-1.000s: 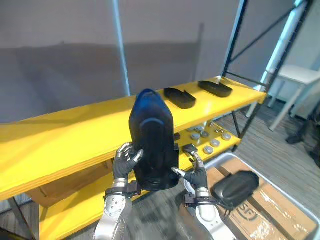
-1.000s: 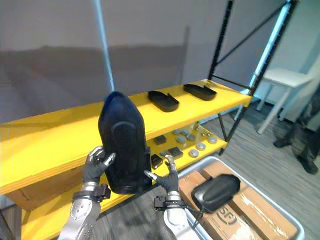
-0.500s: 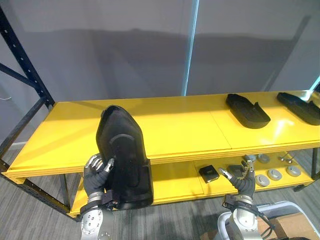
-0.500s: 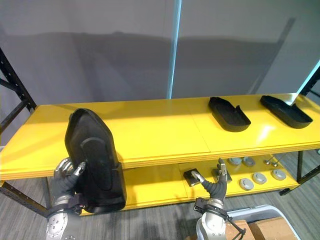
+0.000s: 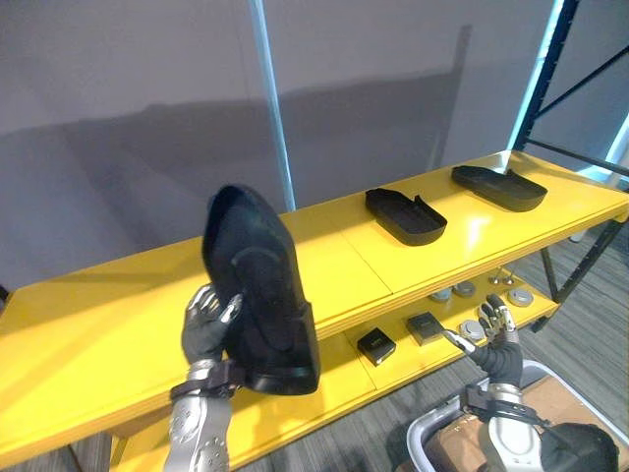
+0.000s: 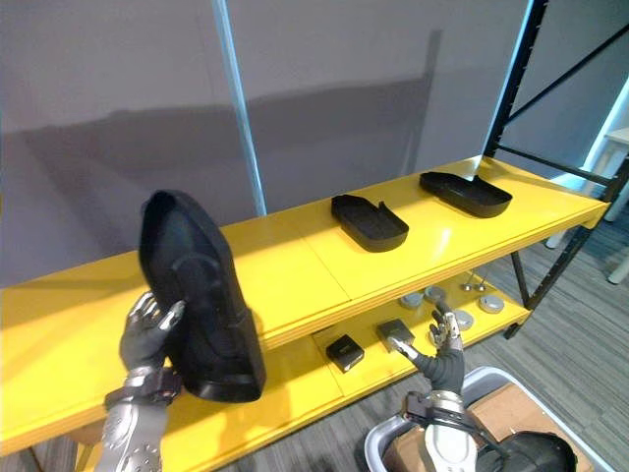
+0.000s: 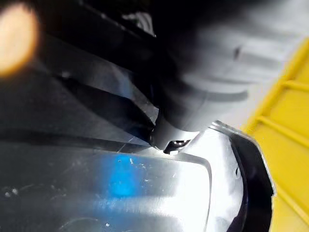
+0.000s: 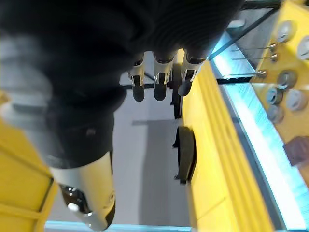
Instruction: Walk over and take plastic housings, then place them on the shelf
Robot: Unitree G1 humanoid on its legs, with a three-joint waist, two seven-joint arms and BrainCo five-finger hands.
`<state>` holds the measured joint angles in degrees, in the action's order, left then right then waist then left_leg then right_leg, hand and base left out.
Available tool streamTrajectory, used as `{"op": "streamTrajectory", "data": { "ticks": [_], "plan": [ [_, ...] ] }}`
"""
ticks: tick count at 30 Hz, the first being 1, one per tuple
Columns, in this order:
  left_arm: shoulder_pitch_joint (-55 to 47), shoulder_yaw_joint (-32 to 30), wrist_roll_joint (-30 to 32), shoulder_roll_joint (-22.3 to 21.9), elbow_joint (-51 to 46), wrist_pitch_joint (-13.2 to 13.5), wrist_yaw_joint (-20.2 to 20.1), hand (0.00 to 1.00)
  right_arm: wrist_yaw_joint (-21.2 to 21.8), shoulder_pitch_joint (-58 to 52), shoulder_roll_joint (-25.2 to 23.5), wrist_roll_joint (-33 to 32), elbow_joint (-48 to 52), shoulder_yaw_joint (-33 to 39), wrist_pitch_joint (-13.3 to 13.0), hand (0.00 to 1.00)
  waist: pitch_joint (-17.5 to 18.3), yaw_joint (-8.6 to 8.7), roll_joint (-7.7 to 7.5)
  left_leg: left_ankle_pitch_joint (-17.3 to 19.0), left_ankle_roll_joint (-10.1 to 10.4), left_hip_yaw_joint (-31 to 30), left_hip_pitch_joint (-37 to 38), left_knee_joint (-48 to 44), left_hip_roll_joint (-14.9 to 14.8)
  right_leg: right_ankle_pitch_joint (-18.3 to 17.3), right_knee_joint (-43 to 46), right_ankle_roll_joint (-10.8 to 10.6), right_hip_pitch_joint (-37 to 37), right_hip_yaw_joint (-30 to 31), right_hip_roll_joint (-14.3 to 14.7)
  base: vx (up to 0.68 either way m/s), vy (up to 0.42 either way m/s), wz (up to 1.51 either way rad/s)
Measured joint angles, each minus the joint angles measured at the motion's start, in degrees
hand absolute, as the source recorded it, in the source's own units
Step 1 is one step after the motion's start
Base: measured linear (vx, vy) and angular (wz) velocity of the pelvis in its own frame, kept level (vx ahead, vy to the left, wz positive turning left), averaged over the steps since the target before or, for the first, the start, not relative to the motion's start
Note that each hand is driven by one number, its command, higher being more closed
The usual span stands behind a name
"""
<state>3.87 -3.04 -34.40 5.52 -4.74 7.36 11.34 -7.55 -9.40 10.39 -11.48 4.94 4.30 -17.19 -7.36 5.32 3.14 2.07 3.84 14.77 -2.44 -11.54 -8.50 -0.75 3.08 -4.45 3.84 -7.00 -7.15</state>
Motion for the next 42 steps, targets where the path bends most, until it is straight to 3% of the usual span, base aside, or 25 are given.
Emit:
{"op": "streamTrajectory", "data": {
  "ticks": [3, 8, 12, 16, 18, 24, 28, 29, 30, 32, 34, 36, 38, 42],
  "plan": [
    [4.49, -1.11, -0.28, 0.69, 4.63, -1.8, 6.67, 1.0, 3.35, -3.05, -2.32, -2.91, 1.15, -0.32, 0.61, 0.0, 0.05, 1.15, -0.38, -2.23, -1.02, 1.27, 2.53, 5.94, 2.94, -0.16, 0.11, -0.64, -0.21, 0.14, -2.16, 0.1, 0.138, -0.04],
    [13.53, -4.97, -0.6, 4.78, 13.07, -3.63, 16.26, 1.0, 9.15, -9.51, -3.62, -3.9, 0.28, -5.31, 6.63, 0.0, -0.09, 3.5, -0.58, -4.17, -0.48, 1.76, 3.97, 10.53, 3.31, -0.43, 0.06, -1.25, -1.04, 0.26, -1.91, 0.06, 0.036, -0.03],
    [21.9, -6.63, -3.49, 8.37, 22.57, -3.93, 18.56, 1.0, 11.46, -10.65, -3.01, -3.69, -1.81, -7.83, 8.54, 0.0, -0.62, 4.48, -1.09, -4.63, -0.24, 2.8, 3.81, 11.28, 2.76, -0.41, 0.14, -1.22, -2.33, 1.56, -1.36, 0.01, 0.002, -0.15],
    [29.97, -6.43, -7.25, 12.38, 30.52, -4.04, 20.18, 1.0, 12.27, -10.46, -1.19, -3.7, -2.41, -11.69, 9.35, 0.0, -3.27, 6.33, -1.77, -5.03, -0.26, 3.14, 2.13, 11.19, 2.61, -0.01, 0.4, -1.01, -4.47, 1.92, -1.09, -0.04, 0.006, -0.05],
    [33.97, -5.08, -9.33, 14.12, 32.4, -4.13, 20.92, 1.0, 11.98, -9.77, -1.0, -3.71, -2.41, -13.58, 9.57, 0.0, -5.61, 6.34, -1.92, -5.59, -0.52, 3.67, 0.74, 11.19, 2.48, 0.66, 0.48, -0.92, -6.01, 2.5, -0.92, 0.0, 0.015, -0.08],
    [34.16, 0.53, -9.19, 13.43, 30.1, -4.62, 22.97, 1.0, 8.28, -8.29, -1.1, -3.75, -2.39, -18.43, 9.78, 0.0, -10.25, 6.17, -2.05, -6.03, -0.77, 2.14, -2.46, 10.1, 2.32, 0.88, 0.91, -0.82, -8.0, 1.44, -0.84, -0.02, 0.007, 0.12],
    [22.93, 1.28, -7.08, 11.91, 13.77, -3.24, 23.18, 1.0, 4.8, -8.69, -1.34, -4.01, -2.31, -18.96, 9.76, 0.0, -12.53, 5.59, -2.1, -6.02, -0.77, 0.23, -4.29, 9.28, 2.41, 0.67, 1.57, -0.77, -8.7, -0.35, -0.77, -0.03, 0.006, 0.2],
    [20.35, 1.4, -5.63, 10.85, 10.42, -1.71, 23.02, 0.0, 4.08, -8.93, -1.31, -4.03, -2.31, -18.8, 9.73, 0.0, -13.01, 4.99, -2.06, -6.05, -0.81, 0.19, -4.59, 9.24, 2.44, 0.6, 1.68, -0.81, -9.05, -0.36, -0.82, -0.04, 0.013, 0.12],
    [18.86, 1.55, -4.61, 9.99, 9.2, -0.56, 22.91, 0.0, 3.76, -9.17, -1.28, -4.04, -2.32, -18.76, 9.71, 0.0, -13.25, 4.69, -2.06, -6.07, -0.85, 0.15, -4.75, 9.21, 2.45, 0.58, 1.68, -0.82, -9.19, -0.38, -0.85, -0.05, 0.016, 0.05],
    [15.73, 1.88, 1.14, 8.26, 8.76, 5.33, 22.43, 0.0, 3.17, -10.24, -1.26, -4.53, -2.32, -18.79, 8.81, 0.0, -13.62, 3.53, -2.02, -6.12, -0.93, -0.22, -5.43, 9.03, 2.54, 0.31, 2.49, -0.74, -10.02, -0.6, -0.93, -0.07, 0.019, 0.07],
    [18.86, 1.37, 2.92, 9.51, 13.7, 7.09, 23.05, 0.0, 3.35, -9.98, -0.81, -5.98, -2.5, -18.76, 8.05, 0.0, -14.23, 3.15, -2.11, -6.11, -0.88, -0.39, -5.59, 8.92, 2.57, 0.26, 2.93, -0.78, -10.3, -0.68, -1.06, -0.09, 0.019, 0.03],
    [26.49, 0.4, 1.06, 13.61, 22.32, 6.26, 23.85, 0.0, 3.62, -8.14, 0.22, -6.95, -3.09, -18.84, 7.35, 0.0, -14.82, 3.26, -2.27, -6.15, -0.62, -0.09, -5.65, 8.97, 2.61, 0.22, 3.8, -0.87, -11.19, -0.06, -1.17, -0.13, 0.028, -0.11],
    [36.89, -0.01, -4.63, 20.43, 34.33, 3.01, 24.72, 0.0, 3.84, -5.96, 1.29, -7.47, -3.65, -19.0, 7.32, 0.0, -15.67, 3.67, -2.61, -6.6, -0.69, 1.25, -5.71, 9.41, 2.56, 0.33, 4.48, -0.93, -12.61, 1.56, -1.26, -0.12, 0.036, -0.28],
    [44.11, 0.66, -11.01, 25.85, 39.69, -0.59, 25.18, 0.0, 4.03, -5.82, 1.73, -7.49, -3.65, -19.89, 7.29, 0.0, -16.51, 5.24, -3.41, -7.42, -1.23, 2.23, -5.81, 9.92, 2.6, 1.02, 4.39, -0.84, -13.24, 2.28, -1.25, -0.02, 0.033, -0.13]
  ]
}}
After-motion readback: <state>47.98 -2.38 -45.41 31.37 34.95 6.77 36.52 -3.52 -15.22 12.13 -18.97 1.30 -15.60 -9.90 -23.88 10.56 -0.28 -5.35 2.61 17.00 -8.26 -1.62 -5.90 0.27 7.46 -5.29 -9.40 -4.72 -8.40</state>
